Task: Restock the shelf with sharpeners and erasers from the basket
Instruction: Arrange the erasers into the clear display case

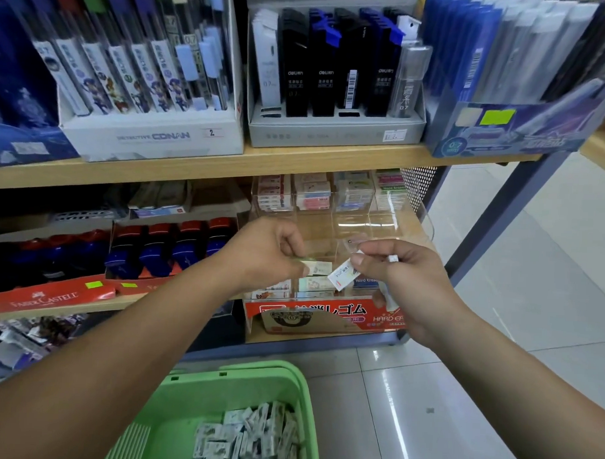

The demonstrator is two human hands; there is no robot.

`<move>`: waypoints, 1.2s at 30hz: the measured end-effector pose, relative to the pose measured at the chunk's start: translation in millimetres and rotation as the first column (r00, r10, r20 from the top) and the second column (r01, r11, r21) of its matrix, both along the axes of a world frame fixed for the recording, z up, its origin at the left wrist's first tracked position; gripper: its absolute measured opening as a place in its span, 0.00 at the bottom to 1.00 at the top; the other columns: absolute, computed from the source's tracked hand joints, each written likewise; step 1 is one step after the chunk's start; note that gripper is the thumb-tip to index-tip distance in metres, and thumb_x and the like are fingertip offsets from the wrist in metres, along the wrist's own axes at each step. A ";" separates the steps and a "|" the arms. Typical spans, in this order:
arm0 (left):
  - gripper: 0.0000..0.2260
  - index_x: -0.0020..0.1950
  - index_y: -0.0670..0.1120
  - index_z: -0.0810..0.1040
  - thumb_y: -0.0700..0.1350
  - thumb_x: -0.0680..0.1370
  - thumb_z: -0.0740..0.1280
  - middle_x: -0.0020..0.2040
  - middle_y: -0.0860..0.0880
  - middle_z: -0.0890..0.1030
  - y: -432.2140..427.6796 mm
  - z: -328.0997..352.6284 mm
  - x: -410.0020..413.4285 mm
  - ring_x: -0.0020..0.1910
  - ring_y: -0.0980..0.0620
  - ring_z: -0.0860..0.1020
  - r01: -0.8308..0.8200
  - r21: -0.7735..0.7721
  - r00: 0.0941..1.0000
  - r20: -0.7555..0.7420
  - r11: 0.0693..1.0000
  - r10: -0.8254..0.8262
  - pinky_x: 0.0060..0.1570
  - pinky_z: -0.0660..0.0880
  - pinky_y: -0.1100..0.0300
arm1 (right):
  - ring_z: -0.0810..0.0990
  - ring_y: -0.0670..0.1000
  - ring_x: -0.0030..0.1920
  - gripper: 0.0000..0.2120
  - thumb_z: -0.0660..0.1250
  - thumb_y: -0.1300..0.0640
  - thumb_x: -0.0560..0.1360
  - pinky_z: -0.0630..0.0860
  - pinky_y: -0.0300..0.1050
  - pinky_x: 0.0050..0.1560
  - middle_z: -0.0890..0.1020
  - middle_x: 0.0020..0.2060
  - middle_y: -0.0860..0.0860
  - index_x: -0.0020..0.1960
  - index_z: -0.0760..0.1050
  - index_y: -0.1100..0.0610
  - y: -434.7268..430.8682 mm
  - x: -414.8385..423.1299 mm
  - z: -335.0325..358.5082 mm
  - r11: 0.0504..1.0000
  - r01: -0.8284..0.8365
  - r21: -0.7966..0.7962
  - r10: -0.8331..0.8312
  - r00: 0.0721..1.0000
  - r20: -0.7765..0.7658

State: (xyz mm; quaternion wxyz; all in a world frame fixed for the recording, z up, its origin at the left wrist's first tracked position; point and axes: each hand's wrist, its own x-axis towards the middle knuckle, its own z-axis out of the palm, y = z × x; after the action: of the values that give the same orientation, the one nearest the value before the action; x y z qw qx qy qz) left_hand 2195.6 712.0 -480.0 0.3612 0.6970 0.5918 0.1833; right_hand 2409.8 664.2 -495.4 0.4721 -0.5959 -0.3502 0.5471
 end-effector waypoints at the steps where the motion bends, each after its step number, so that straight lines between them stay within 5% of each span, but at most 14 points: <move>1: 0.09 0.44 0.49 0.83 0.43 0.70 0.82 0.45 0.50 0.85 -1.0 -2.8 2.0 0.45 0.51 0.84 0.016 -0.003 1.000 -0.011 1.000 -0.016 0.49 0.84 0.53 | 0.87 0.52 0.40 0.07 0.78 0.64 0.74 0.73 0.43 0.26 0.89 0.50 0.52 0.51 0.86 0.59 -1.0 2.4 0.7 1.000 0.000 -0.008 0.000 1.000 0.001; 5: 0.09 0.42 0.52 0.83 0.45 0.70 0.82 0.44 0.54 0.84 -4.3 -11.5 14.3 0.42 0.56 0.83 0.084 -0.002 0.994 -0.076 0.996 -0.084 0.40 0.80 0.61 | 0.80 0.51 0.37 0.05 0.77 0.67 0.73 0.70 0.43 0.27 0.88 0.44 0.54 0.47 0.84 0.60 -4.0 7.9 8.0 0.999 0.022 -0.024 -0.024 0.996 -0.086; 10: 0.07 0.47 0.55 0.86 0.51 0.72 0.80 0.48 0.61 0.82 -3.8 -12.9 20.0 0.50 0.60 0.80 0.172 0.024 0.957 -0.243 0.985 -0.161 0.52 0.79 0.56 | 0.86 0.53 0.35 0.07 0.73 0.70 0.75 0.76 0.45 0.33 0.88 0.47 0.59 0.52 0.82 0.64 -6.6 13.0 14.2 0.994 0.069 -0.081 -0.083 0.977 -0.194; 16: 0.09 0.58 0.55 0.84 0.44 0.79 0.73 0.51 0.59 0.79 2.5 -7.2 19.1 0.53 0.58 0.79 0.188 -0.072 0.955 -0.220 0.980 -0.200 0.47 0.73 0.65 | 0.84 0.51 0.30 0.08 0.71 0.68 0.77 0.78 0.47 0.37 0.88 0.47 0.61 0.57 0.80 0.65 -8.0 19.7 13.8 0.992 0.085 -0.090 -0.099 0.981 -0.168; 22: 0.03 0.42 0.52 0.86 0.45 0.75 0.78 0.38 0.60 0.84 2.4 -12.4 20.0 0.42 0.61 0.82 0.173 -0.049 0.955 -0.235 0.984 -0.179 0.48 0.82 0.56 | 0.84 0.52 0.33 0.06 0.73 0.66 0.77 0.74 0.45 0.33 0.88 0.45 0.57 0.54 0.83 0.63 -6.9 16.2 9.9 0.996 0.058 -0.061 -0.063 0.994 -0.085; 27: 0.07 0.54 0.54 0.87 0.46 0.80 0.70 0.57 0.58 0.84 -1.1 -6.5 23.7 0.55 0.56 0.80 0.323 -0.079 0.818 -0.478 0.943 -0.320 0.52 0.78 0.59 | 0.86 0.52 0.34 0.06 0.74 0.65 0.77 0.79 0.43 0.31 0.88 0.47 0.56 0.54 0.84 0.61 -6.0 13.0 7.6 0.996 0.058 -0.062 -0.061 0.997 -0.053; 31: 0.12 0.61 0.54 0.84 0.42 0.82 0.67 0.61 0.59 0.80 1.2 -2.8 17.9 0.50 0.59 0.79 0.240 -0.011 0.910 -0.344 0.971 -0.230 0.46 0.74 0.69 | 0.84 0.52 0.33 0.06 0.74 0.66 0.77 0.75 0.45 0.29 0.88 0.50 0.55 0.54 0.84 0.62 -6.2 6.1 8.0 0.999 0.019 -0.047 -0.021 0.999 -0.041; 33: 0.15 0.62 0.51 0.82 0.36 0.81 0.66 0.58 0.60 0.79 3.7 5.5 10.7 0.45 0.60 0.79 0.157 0.043 0.977 -0.156 0.987 -0.148 0.36 0.73 0.75 | 0.82 0.53 0.33 0.06 0.74 0.66 0.77 0.72 0.46 0.30 0.88 0.49 0.58 0.53 0.85 0.62 -4.8 0.1 7.9 0.999 0.008 -0.032 -0.009 0.999 -0.034; 36: 0.14 0.63 0.51 0.82 0.39 0.79 0.72 0.55 0.56 0.83 -2.2 21.4 -2.1 0.49 0.63 0.82 0.176 0.028 0.968 0.174 0.984 -0.178 0.42 0.75 0.75 | 0.80 0.54 0.33 0.06 0.76 0.63 0.76 0.70 0.44 0.28 0.86 0.43 0.62 0.53 0.85 0.61 -0.9 -18.1 8.5 0.999 -0.022 0.031 0.023 0.999 -0.030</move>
State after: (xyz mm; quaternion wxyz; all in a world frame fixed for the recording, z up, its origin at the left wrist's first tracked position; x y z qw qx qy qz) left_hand 2193.5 709.8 -458.6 0.4227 0.7303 0.4917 0.2149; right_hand 2391.7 663.3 -486.9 0.4801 -0.5763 -0.3579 0.5561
